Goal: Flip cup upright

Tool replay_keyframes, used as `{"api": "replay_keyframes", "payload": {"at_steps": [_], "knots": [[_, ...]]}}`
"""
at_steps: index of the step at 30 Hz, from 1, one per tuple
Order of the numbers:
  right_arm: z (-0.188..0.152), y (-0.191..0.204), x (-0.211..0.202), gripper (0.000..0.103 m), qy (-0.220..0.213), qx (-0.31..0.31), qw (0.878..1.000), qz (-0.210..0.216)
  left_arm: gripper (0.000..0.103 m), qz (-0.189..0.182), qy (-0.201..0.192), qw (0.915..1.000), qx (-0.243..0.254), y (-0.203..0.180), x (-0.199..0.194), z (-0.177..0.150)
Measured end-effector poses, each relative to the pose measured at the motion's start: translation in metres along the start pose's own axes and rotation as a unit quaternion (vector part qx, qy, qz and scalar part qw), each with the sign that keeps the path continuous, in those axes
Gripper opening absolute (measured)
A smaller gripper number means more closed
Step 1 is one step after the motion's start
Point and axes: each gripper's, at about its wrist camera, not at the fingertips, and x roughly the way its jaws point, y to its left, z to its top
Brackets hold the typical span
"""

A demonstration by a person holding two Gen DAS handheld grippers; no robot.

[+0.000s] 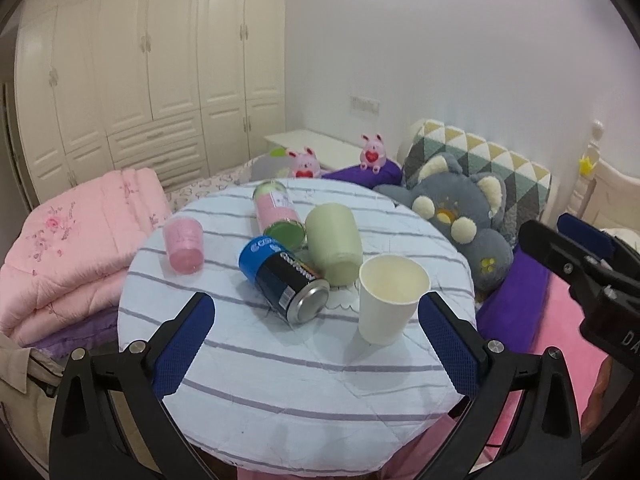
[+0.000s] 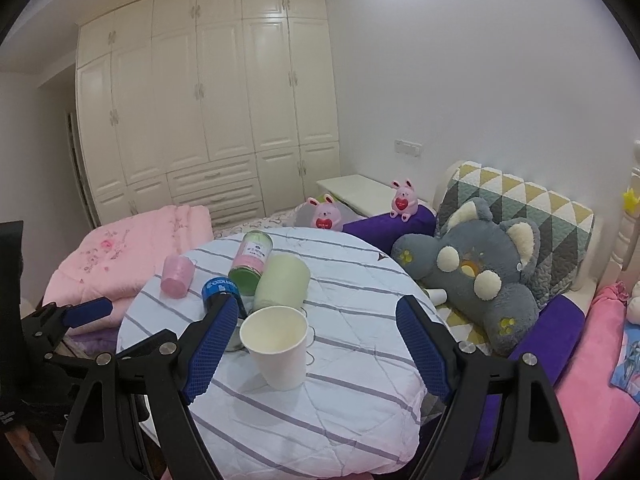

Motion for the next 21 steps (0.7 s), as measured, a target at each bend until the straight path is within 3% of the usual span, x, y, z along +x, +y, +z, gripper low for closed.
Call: {"api": "replay_keyframes", "payload": {"at_steps": [6, 21], "knots": [[0.0, 0.009, -0.007, 0.083, -0.029, -0.017, 0.999, -0.005, 0.103, 0.012, -0.036, 0.9992, 0.009, -0.002, -0.01, 0.001], [0.002, 0.015, -0.003, 0.083, -0.048, -0.026, 0.998, -0.018, 0.103, 0.002, -0.056, 0.9984, 0.006, 0.003, -0.01, 0.006]]}}
